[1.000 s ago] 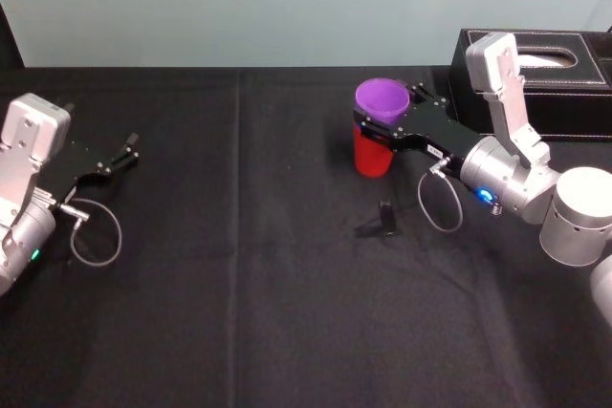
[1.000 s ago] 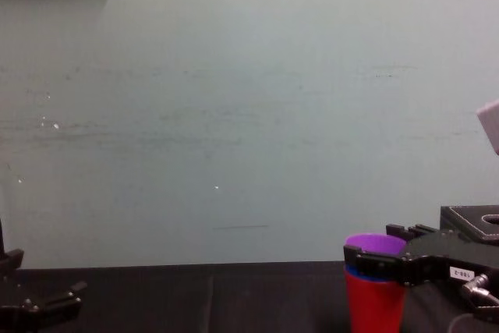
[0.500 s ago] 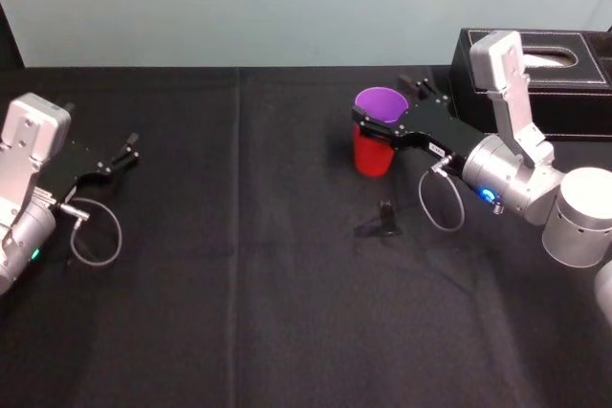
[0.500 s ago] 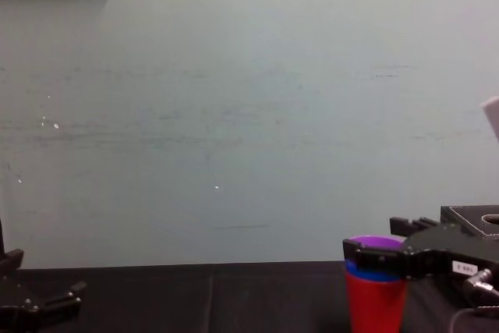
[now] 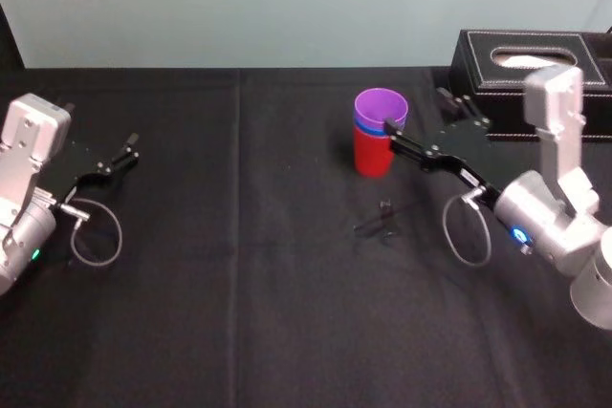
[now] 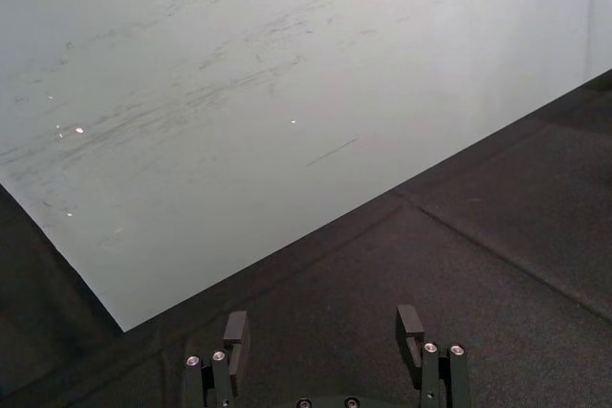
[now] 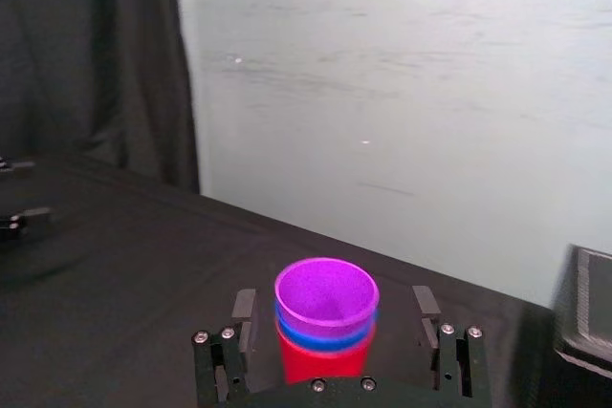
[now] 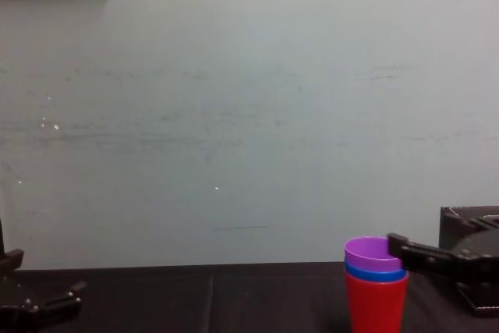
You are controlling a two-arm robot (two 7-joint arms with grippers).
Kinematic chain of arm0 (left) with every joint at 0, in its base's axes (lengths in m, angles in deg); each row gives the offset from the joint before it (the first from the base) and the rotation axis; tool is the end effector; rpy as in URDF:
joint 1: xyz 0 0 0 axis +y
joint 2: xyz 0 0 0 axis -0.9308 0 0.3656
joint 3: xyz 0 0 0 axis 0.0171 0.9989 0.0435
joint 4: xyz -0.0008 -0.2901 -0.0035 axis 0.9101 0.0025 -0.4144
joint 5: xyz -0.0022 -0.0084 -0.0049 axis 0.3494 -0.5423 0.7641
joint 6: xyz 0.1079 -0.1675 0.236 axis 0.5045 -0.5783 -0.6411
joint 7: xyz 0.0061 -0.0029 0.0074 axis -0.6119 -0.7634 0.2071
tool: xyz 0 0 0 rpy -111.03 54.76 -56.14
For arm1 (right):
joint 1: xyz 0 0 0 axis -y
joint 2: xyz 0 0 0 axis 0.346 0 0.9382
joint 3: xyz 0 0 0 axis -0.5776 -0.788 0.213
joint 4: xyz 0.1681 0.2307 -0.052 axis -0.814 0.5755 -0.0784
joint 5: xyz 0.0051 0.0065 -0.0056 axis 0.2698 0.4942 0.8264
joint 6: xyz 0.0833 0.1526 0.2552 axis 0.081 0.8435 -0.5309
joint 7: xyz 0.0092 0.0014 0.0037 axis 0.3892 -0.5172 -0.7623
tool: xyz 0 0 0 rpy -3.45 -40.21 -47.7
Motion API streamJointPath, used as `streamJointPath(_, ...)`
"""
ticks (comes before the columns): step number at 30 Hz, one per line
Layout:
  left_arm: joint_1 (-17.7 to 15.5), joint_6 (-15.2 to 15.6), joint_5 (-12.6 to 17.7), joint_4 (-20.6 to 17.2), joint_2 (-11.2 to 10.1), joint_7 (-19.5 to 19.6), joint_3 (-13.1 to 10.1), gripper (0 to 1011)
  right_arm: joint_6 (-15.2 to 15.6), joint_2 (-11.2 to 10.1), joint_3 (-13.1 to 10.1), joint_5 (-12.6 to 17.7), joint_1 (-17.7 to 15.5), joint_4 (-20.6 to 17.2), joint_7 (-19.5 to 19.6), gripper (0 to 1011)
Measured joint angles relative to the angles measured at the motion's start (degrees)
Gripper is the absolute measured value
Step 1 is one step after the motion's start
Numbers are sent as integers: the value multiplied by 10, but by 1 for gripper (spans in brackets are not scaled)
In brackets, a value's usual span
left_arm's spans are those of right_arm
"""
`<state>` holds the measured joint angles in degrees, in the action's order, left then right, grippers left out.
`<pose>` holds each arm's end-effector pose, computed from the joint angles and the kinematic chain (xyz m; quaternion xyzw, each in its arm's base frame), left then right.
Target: Stack the three plastic cups sequentially using one hand.
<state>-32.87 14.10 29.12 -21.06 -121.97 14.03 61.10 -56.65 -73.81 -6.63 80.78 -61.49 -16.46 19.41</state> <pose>0.3582 0.0827 -0.3023 0.1416 -0.1325 0.5800 0.7912 0.3615 -0.0479 -0.2851 -0.0126 -0.0498 -0.4919 0.8691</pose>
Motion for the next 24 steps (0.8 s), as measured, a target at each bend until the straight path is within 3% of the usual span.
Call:
streamJointPath(6,0,0,0,0,0,0,0,1005,-25,10,-24,-24,-53,-27,51,1003)
streamJointPath(10,0,0,0,0,0,0,0,1005,-56,31,-38,-63,-85,-30,106,1003)
streamJointPath(17,0,0,0,0,0,0,0,1005,-109,62,-49,-109,-100,-6,158,1003)
streamJointPath(24,0,0,0,0,0,0,0,1005,-137,74,-56,-120,-96,20,158,1003)
